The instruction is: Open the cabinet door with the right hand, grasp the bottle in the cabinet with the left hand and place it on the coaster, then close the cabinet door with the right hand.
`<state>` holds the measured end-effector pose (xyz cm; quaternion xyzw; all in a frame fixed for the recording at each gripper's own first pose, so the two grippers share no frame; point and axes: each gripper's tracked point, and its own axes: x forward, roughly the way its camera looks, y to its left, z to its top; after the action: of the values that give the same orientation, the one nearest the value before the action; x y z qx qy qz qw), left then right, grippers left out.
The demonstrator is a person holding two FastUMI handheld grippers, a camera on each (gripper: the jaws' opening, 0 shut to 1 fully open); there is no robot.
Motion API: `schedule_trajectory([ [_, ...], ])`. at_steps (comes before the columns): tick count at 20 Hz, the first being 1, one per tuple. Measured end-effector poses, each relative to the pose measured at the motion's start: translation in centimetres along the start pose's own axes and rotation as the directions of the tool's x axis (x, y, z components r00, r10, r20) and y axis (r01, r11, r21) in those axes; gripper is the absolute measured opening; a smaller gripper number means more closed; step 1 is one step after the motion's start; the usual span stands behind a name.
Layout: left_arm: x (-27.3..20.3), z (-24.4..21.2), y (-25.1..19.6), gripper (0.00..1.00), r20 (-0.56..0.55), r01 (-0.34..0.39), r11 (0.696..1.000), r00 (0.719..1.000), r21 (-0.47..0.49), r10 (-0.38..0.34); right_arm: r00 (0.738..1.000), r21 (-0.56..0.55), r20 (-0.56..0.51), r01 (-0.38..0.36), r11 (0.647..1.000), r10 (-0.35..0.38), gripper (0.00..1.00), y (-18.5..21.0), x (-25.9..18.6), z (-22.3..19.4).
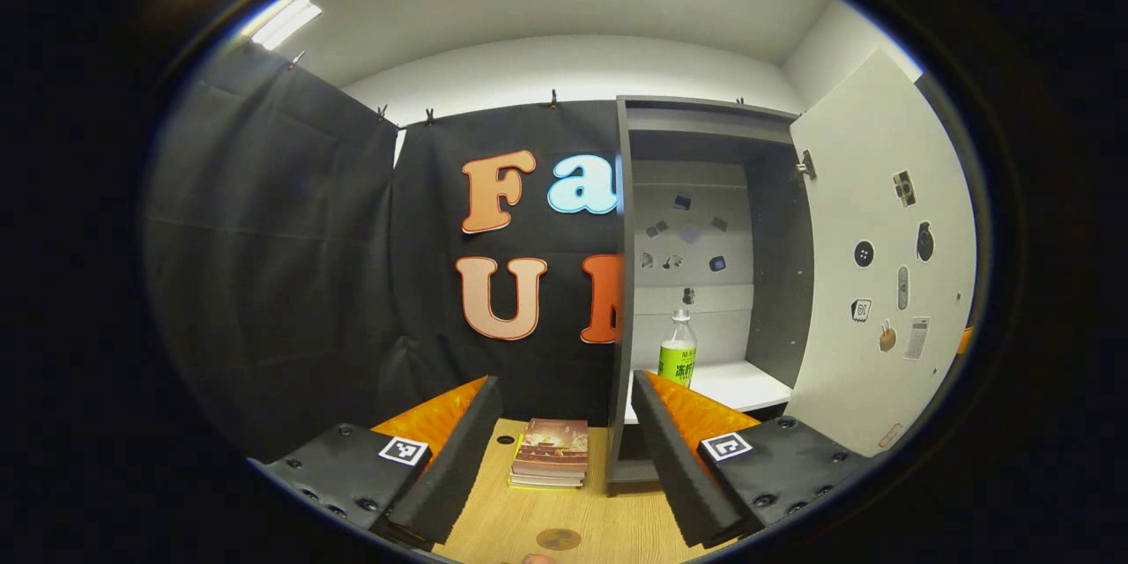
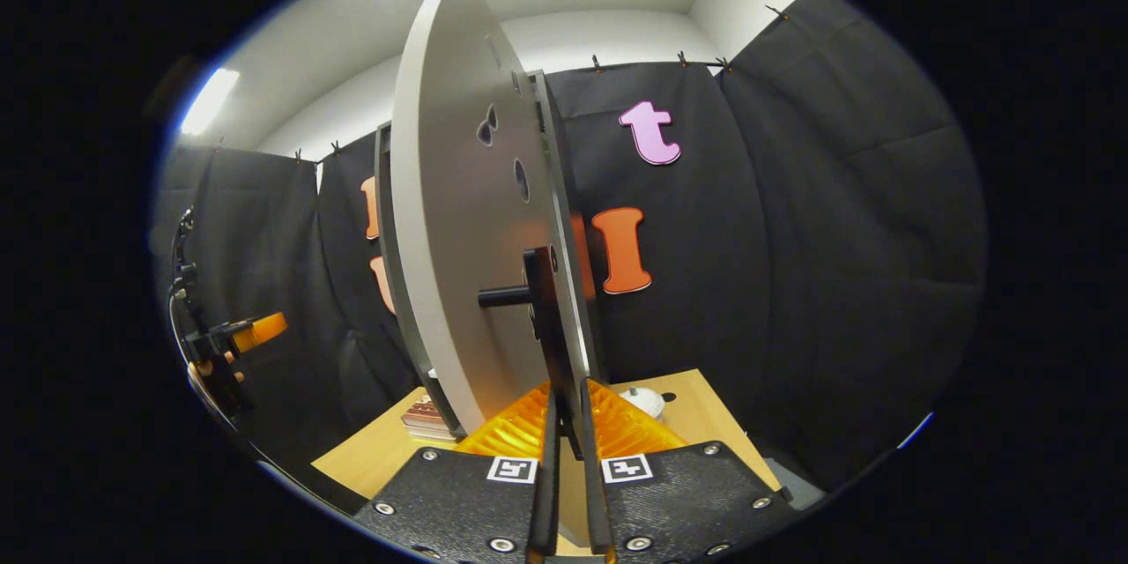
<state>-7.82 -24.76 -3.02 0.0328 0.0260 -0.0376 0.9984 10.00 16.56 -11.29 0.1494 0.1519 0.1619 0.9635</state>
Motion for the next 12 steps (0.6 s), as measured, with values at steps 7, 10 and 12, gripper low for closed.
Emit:
schedule_trajectory([
  [7, 2.6, -1.4, -3.8, 0.97, -0.009, 0.032, 0.999, 0.999, 0.005, -0.032, 1.000, -0.005, 0.013, 0.026, 1.000, -0.026, 0.14, -1.1, -1.0, 0.3],
  [10, 5.0, -2.1, -5.4, 0.97, -0.008, 0.044, 0.999, 0.999, 0.002, -0.044, 0.996, -0.027, 0.025, 0.092, 0.995, -0.091, 0.15, -2.6, -1.2, 0.5],
  [12, 6.9, -3.0, -6.7, 0.97, -0.017, 0.048, 0.999, 0.999, 0.011, -0.048, 0.992, -0.033, 0.034, 0.126, 0.992, -0.125, 0.20, -3.4, -1.0, 0.6],
])
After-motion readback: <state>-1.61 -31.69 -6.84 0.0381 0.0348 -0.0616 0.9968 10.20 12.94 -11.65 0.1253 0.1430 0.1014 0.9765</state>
